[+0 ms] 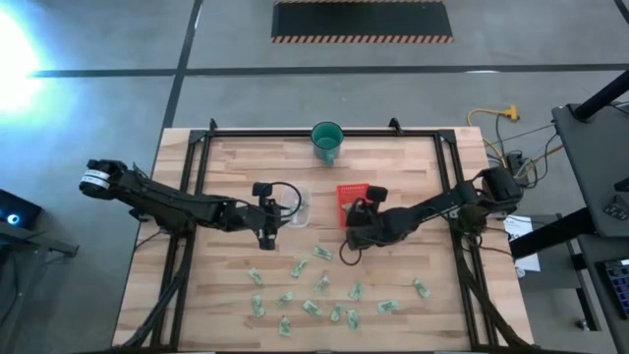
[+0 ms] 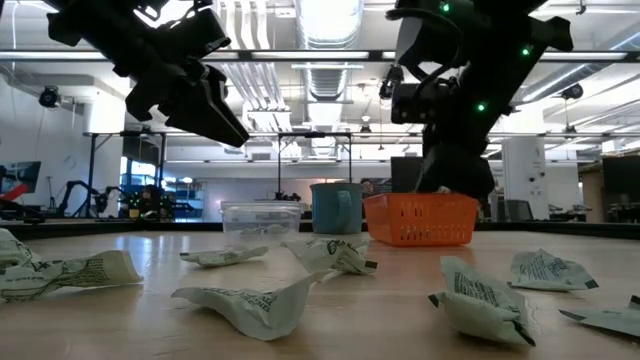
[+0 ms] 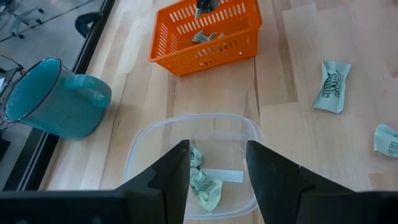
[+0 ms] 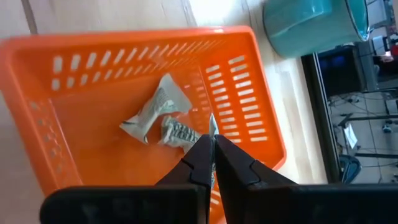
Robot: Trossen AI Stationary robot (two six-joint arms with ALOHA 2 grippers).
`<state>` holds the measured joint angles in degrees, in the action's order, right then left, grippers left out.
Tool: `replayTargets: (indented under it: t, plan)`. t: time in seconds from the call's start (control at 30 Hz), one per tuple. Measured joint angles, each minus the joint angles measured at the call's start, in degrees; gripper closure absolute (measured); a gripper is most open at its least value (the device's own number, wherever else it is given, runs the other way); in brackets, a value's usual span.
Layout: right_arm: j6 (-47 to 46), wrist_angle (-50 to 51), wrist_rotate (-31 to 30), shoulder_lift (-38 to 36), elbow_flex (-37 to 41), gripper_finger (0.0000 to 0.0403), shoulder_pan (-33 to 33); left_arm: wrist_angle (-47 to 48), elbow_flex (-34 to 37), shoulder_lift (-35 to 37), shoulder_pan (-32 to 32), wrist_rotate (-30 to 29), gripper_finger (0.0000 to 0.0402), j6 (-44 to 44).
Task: Pick and place items into bin
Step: Put the stevia packet into the orange bin, then put the stevia packet into the transparent bin
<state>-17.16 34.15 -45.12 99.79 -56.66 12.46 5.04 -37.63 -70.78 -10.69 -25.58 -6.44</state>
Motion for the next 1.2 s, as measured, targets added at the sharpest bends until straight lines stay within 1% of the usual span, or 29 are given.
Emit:
replayTargets:
  t: [0.2, 0.3, 0.4, 0.57, 0.7, 0.83, 0.93, 1.07, 1.2]
  plan:
    - [-1.87, -0.09, 0.09, -0.2, -0.44, 0.0394, 0.03, 0.0, 0.0, 0.0, 0.01, 0.0, 0.026, 0.0]
    - [-1.95, -0.09, 0.43, -0.67, -0.44, 0.0385, 0.15, 0.0, 0.0, 0.0, 0.01, 0.0, 0.026, 0.0]
    - [-1.98, -0.05, 0.54, -0.83, -0.33, 0.0362, 0.42, 0.0, 0.0, 0.0, 0.0, 0.0, 0.026, 0.0]
    - [-1.72, -0.06, 0.13, -0.94, -0.31, 0.0308, 0.66, 0.02, 0.0, 0.0, 0.01, 0.0, 0.026, 0.0]
    - [0.89, -0.01, 0.07, -1.69, -0.27, 0.0271, 1.15, 0.74, 0.0, 0.0, -0.03, 0.4, 0.026, 0.02]
    - [1.3, 0.45, -1.44, -4.06, -0.22, 0.0257, 3.47, 3.96, 0.0, 0.18, -0.3, 5.32, 0.026, 0.33]
    - [1.53, 0.37, -1.55, -7.15, -0.22, 0.0255, 6.12, 5.13, 0.0, 0.28, -0.47, 8.73, 0.026, 2.89]
    - [0.74, 0.19, -1.53, -11.6, -0.22, 0.0255, 10.6, 4.88, 0.0, 0.2, -0.78, 13.99, 0.026, 4.88]
    - [-0.73, -0.15, -1.49, -14.8, -0.22, 0.0255, 15.24, 3.47, 0.15, -0.66, -1.35, 17.87, 0.026, 9.36]
